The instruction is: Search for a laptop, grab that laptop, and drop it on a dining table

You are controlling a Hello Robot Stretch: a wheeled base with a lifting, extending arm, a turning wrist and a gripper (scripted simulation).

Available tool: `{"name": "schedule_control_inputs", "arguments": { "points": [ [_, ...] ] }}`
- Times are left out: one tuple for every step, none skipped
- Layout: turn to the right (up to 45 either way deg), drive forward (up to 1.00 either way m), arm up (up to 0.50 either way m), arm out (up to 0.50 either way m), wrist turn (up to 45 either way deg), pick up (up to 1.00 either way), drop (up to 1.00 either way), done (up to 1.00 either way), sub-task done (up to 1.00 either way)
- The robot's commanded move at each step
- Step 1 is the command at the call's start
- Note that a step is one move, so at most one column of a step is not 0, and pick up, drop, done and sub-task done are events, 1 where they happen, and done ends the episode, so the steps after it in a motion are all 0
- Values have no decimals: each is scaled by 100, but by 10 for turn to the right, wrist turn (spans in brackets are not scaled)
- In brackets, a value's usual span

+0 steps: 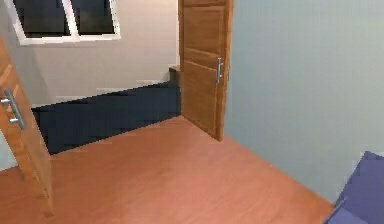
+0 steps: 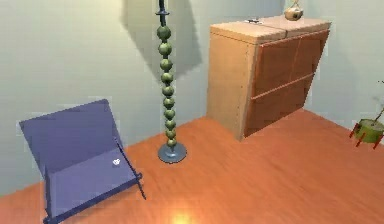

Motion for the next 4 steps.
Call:
{"name": "schedule_control_inputs", "arguments": {
  "points": [
    [-450, 0, 0, 0, 0, 0, 0, 0, 0],
    [-450, 0, 0, 0, 0, 0, 0, 0, 0],
    [-180, 0, 0, 0, 0, 0, 0, 0, 0],
    [0, 45, 0, 0, 0, 0, 0, 0, 0]
  ]
}}
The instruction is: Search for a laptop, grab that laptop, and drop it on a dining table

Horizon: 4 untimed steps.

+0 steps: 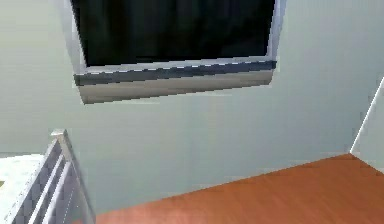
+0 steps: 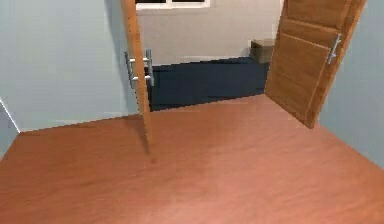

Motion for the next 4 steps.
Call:
{"name": "schedule_control_inputs", "arguments": {
  "points": [
    [-450, 0, 0, 0, 0, 0, 0, 0, 0],
    [-450, 0, 0, 0, 0, 0, 0, 0, 0],
    [-450, 0, 0, 0, 0, 0, 0, 0, 0],
    [-270, 0, 0, 0, 0, 0, 0, 0, 0]
  ]
}}
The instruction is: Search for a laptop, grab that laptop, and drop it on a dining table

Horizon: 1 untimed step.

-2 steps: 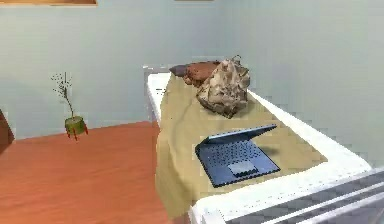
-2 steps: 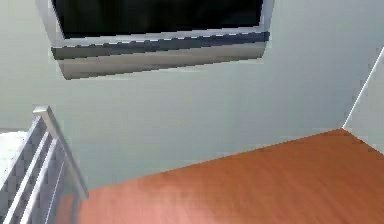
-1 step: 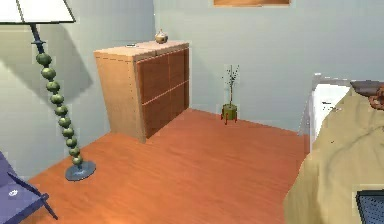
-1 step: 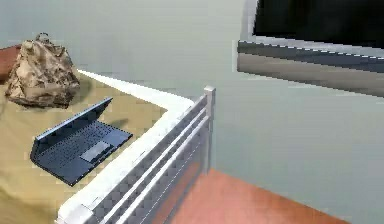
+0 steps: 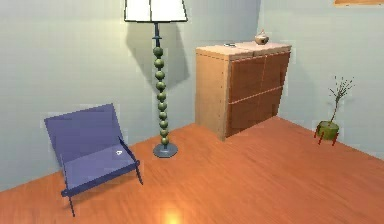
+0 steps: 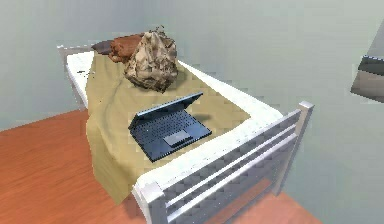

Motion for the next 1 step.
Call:
{"name": "schedule_control_inputs", "arguments": {
  "points": [
    [0, 0, 50, 0, 0, 0, 0, 0, 0]
  ]
}}
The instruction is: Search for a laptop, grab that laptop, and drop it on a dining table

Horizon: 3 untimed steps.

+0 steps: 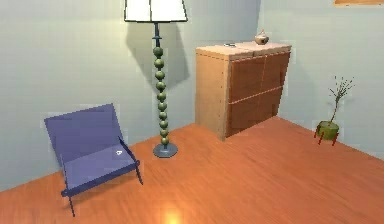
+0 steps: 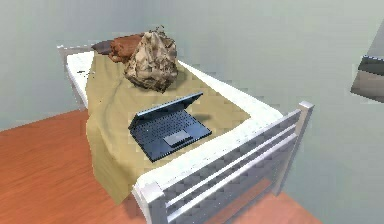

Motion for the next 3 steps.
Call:
{"name": "schedule_control_inputs", "arguments": {
  "points": [
    [0, 0, 36, 0, 0, 0, 0, 0, 0],
    [0, 0, 0, 38, 0, 0, 0, 0, 0],
    [0, 0, 0, 0, 450, 0, 0, 0, 0]
  ]
}}
